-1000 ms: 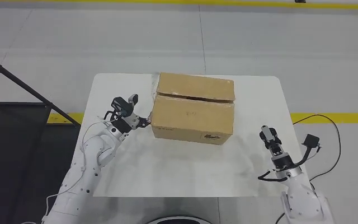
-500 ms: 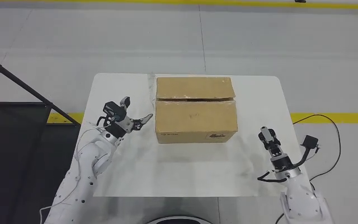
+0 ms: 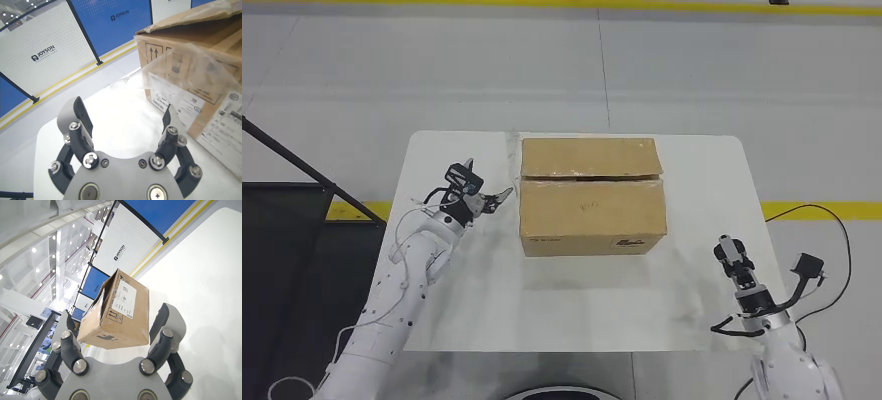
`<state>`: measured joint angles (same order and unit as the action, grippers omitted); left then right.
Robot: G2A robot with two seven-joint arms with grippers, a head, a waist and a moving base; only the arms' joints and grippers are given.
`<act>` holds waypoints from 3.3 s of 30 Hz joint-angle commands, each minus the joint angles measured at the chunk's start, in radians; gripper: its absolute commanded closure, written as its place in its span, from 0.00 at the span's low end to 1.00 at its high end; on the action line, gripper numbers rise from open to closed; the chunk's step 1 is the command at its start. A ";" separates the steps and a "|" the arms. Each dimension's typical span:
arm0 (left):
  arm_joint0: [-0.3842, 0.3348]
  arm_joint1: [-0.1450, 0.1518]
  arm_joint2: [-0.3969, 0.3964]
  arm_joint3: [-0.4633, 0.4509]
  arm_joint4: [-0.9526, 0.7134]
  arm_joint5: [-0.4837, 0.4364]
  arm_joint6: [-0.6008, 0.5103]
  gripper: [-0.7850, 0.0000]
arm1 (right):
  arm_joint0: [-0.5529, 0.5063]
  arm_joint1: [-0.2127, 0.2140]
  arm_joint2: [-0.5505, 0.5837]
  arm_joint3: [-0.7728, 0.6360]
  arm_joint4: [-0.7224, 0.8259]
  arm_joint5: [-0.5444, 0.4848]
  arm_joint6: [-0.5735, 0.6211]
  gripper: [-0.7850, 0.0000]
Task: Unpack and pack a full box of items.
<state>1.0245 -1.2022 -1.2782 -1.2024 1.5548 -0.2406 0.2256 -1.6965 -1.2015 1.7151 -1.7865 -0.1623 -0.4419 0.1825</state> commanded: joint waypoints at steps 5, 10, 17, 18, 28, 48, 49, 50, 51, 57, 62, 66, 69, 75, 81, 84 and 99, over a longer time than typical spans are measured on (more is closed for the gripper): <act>-0.094 -0.031 0.090 0.105 0.038 0.132 0.032 0.00 | -0.033 -0.001 0.022 -0.006 0.008 -0.003 -0.015 0.00; -0.138 -0.053 0.131 0.169 0.040 0.229 0.091 0.00 | -0.045 -0.001 0.035 -0.009 0.012 -0.003 -0.021 0.00; -0.122 -0.057 0.103 0.176 0.025 0.315 0.173 0.00 | -0.024 -0.001 0.030 -0.003 0.016 0.003 -0.005 0.00; -0.112 -0.055 0.092 0.166 0.019 0.322 0.181 0.00 | -0.014 -0.001 0.025 0.000 0.017 0.004 0.001 0.00; 0.070 -0.018 -0.059 -0.031 0.044 0.366 0.184 0.00 | 0.087 -0.001 -0.025 0.051 0.011 0.005 0.055 0.00; 0.359 -0.001 -0.183 -0.225 0.033 0.368 0.058 0.00 | 0.201 0.000 -0.084 0.138 0.023 -0.002 0.110 0.00; 0.362 -0.001 -0.181 -0.220 0.033 0.365 0.056 0.00 | 0.203 0.000 -0.085 0.140 0.023 -0.003 0.110 0.00; 0.364 -0.002 -0.178 -0.216 0.033 0.359 0.055 0.00 | 0.204 0.000 -0.086 0.143 0.023 -0.002 0.110 0.00; 0.366 -0.003 -0.175 -0.214 0.034 0.356 0.055 0.00 | 0.205 0.000 -0.087 0.144 0.025 -0.002 0.110 0.00; 0.354 -0.005 -0.156 -0.203 0.042 0.299 0.042 0.00 | 0.206 0.001 -0.088 0.150 0.027 0.001 0.108 0.00; 0.292 -0.002 -0.151 -0.183 0.077 0.225 0.005 0.00 | 0.203 0.002 -0.086 0.145 0.026 0.004 0.106 0.00; 0.222 -0.001 -0.141 -0.140 0.101 0.184 -0.024 0.00 | 0.194 0.003 -0.078 0.136 0.026 0.006 0.101 0.00; 0.170 -0.005 -0.126 -0.095 0.116 0.187 -0.036 0.00 | 0.183 0.004 -0.069 0.131 0.026 0.006 0.095 0.00; 0.115 -0.013 -0.119 -0.039 0.115 0.261 -0.017 0.00 | 0.160 0.005 -0.053 0.118 0.031 0.006 0.083 0.00; 0.123 -0.014 -0.164 -0.050 0.077 0.356 0.002 0.00 | 0.149 0.006 -0.045 0.109 0.033 0.010 0.078 0.00; 0.136 -0.014 -0.186 -0.066 0.059 0.381 0.006 0.00 | 0.155 0.006 -0.049 0.109 0.030 0.016 0.081 0.00; 0.224 -0.015 -0.214 -0.084 0.033 0.367 -0.001 0.00 | 0.209 0.007 -0.080 0.122 0.018 0.025 0.108 0.00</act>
<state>1.2435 -1.2161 -1.4944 -1.2887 1.5899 0.1264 0.2235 -1.4880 -1.1942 1.6361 -1.6650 -0.1443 -0.4156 0.2898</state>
